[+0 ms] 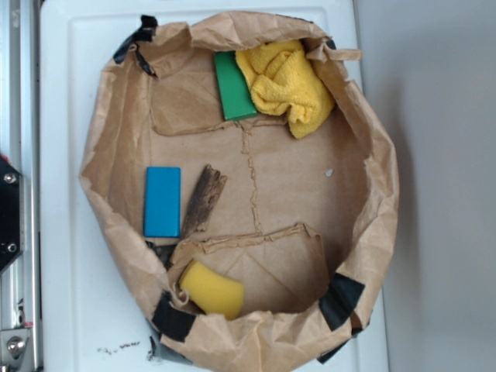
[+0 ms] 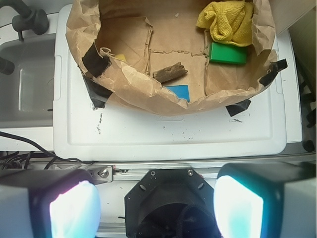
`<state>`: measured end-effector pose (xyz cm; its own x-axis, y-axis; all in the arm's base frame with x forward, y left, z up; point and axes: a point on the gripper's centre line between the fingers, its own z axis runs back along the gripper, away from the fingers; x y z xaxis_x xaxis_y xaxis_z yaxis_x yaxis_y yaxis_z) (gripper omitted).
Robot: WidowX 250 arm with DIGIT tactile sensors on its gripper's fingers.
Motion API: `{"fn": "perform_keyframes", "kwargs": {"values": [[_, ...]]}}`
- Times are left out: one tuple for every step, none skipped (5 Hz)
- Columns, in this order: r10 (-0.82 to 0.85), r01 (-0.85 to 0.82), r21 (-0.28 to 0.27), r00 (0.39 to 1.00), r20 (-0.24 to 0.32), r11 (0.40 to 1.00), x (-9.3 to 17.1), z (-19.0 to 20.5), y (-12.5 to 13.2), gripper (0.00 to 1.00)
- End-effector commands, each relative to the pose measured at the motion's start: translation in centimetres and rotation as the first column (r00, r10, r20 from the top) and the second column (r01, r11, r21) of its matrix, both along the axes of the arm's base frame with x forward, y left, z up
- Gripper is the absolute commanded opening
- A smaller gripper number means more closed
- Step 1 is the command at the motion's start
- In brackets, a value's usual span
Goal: Grab the yellow cloth.
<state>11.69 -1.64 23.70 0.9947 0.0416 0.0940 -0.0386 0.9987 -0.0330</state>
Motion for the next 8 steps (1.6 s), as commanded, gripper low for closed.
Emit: {"fn": "perform_keyframes", "kwargs": {"values": [[0.0,0.0,0.0,1.0,0.0,1.0,0.0,0.0,0.0,1.0],[0.047,-0.049,0.038,0.998,0.052,0.998,-5.0,-1.0,1.3,1.0],[0.047,-0.049,0.038,0.998,0.052,0.998,-5.0,-1.0,1.3,1.0],[0.047,-0.049,0.038,0.998,0.052,0.998,-5.0,-1.0,1.3,1.0],[0.047,-0.049,0.038,0.998,0.052,0.998,-5.0,-1.0,1.3,1.0],[0.047,-0.049,0.038,0.998,0.052,0.998,-5.0,-1.0,1.3,1.0],[0.047,-0.049,0.038,0.998,0.052,0.998,-5.0,-1.0,1.3,1.0],[0.086,-0.087,0.007,0.989,0.121,0.996,0.0,-4.1,0.1,1.0]]}}
